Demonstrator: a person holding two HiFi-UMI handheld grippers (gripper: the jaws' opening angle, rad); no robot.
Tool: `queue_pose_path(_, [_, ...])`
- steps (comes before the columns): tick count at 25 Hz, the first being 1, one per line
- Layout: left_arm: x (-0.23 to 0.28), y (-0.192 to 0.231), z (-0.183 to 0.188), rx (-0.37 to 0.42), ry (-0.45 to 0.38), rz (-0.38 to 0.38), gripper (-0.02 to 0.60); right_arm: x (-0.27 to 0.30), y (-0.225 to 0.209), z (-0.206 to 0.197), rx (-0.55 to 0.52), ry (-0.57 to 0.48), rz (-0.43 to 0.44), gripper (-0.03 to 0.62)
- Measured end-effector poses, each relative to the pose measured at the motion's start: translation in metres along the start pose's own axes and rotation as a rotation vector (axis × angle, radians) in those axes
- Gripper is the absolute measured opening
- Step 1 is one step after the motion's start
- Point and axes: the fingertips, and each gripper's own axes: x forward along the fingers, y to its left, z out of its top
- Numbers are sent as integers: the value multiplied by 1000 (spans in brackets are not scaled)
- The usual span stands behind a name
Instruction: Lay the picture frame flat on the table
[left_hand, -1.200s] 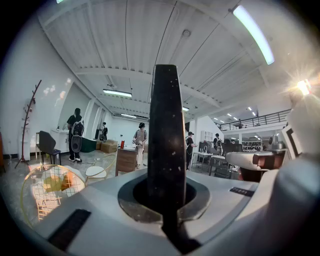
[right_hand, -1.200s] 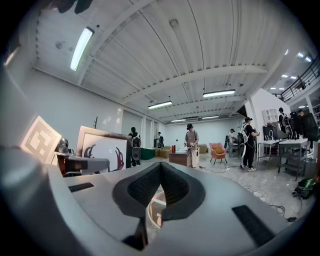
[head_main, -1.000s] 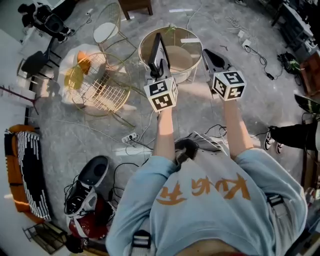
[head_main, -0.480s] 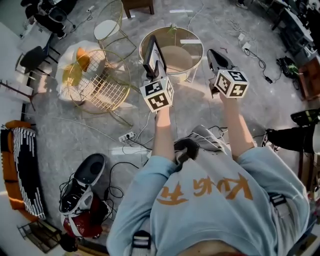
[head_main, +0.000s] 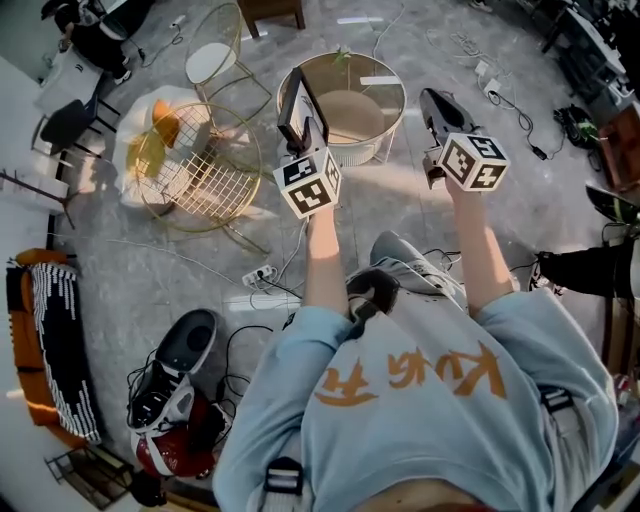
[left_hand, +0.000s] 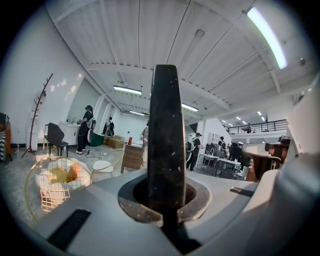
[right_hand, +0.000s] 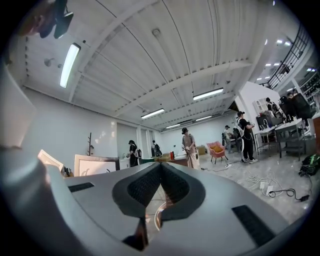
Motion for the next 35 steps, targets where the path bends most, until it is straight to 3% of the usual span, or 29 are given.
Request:
queue_pose_path(9, [24,-4,20,58,-25,-28,26,17,-27,11,33,-34,-22,-3])
queue_pose_path(18, [67,47,26,27,-17,47,26,86,-41,0,48,-6,2,-3])
queue_pose_path(25, [135,46,32,12,-4,16,26,151,-75,11,50,-19,-5,-3])
queue_pose_path(35, [273,20,57,9,29,-48,26,252,-167,47,53,-36,-50,-3])
